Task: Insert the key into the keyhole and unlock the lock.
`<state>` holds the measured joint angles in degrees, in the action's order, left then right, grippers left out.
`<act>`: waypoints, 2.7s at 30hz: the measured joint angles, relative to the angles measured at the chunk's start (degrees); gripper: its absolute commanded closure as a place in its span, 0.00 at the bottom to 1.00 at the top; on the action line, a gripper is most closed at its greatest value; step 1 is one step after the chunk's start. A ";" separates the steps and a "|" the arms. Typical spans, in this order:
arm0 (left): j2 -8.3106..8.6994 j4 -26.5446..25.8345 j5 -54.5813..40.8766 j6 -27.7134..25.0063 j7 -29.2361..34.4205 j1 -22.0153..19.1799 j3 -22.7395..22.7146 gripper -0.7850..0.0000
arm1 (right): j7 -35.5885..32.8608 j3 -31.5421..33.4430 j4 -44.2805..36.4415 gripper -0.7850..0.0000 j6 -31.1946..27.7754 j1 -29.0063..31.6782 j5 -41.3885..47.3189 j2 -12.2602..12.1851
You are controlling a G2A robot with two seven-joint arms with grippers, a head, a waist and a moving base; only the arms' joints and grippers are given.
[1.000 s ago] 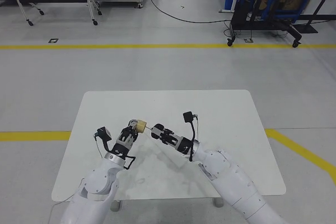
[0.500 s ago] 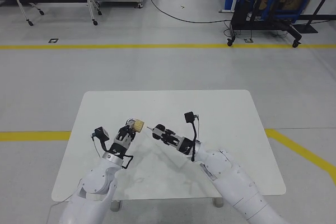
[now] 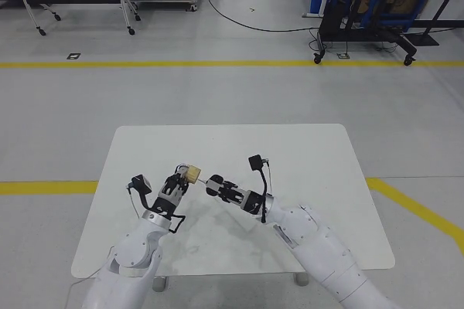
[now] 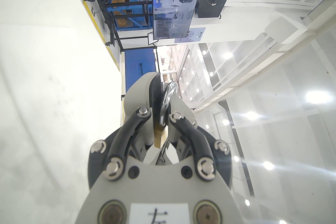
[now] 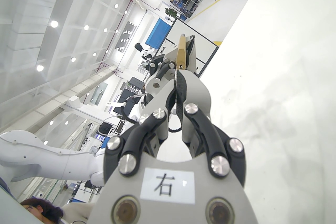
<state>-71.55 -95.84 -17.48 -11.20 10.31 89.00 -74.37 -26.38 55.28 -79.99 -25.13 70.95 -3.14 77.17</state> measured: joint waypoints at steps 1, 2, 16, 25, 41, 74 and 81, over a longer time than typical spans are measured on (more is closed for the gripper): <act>0.00 0.01 0.06 -0.08 0.16 0.01 -0.03 1.00 | 0.06 -0.11 0.12 1.00 0.07 -0.10 -0.04 0.03; -0.01 0.04 0.21 -0.18 0.31 0.02 -0.08 1.00 | 0.16 -0.22 0.29 1.00 0.13 -0.20 -0.04 0.07; -0.05 -0.05 2.98 -1.35 1.13 0.35 -0.58 1.00 | 1.49 -0.07 0.30 1.00 0.16 -0.17 -0.06 0.15; -0.20 0.13 1.60 -0.66 1.36 0.34 -0.90 1.00 | 2.65 0.01 0.19 1.00 0.37 0.05 -0.90 0.17; -0.38 -0.02 5.51 -1.66 0.88 0.59 -0.37 1.00 | 2.38 -0.67 0.57 1.00 0.77 -0.52 -0.89 0.42; -0.86 0.24 4.38 -0.09 2.16 0.56 -0.15 1.00 | 4.77 -0.87 0.70 0.58 1.59 -0.87 -1.85 0.96; -0.89 0.67 1.72 1.50 2.29 0.22 -1.28 1.00 | 4.65 -0.10 0.33 0.63 1.29 -0.15 -1.73 0.77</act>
<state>-72.44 -95.17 -15.75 -9.70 12.60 89.22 -75.65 -21.73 55.18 -79.66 -23.84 70.80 -4.87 77.94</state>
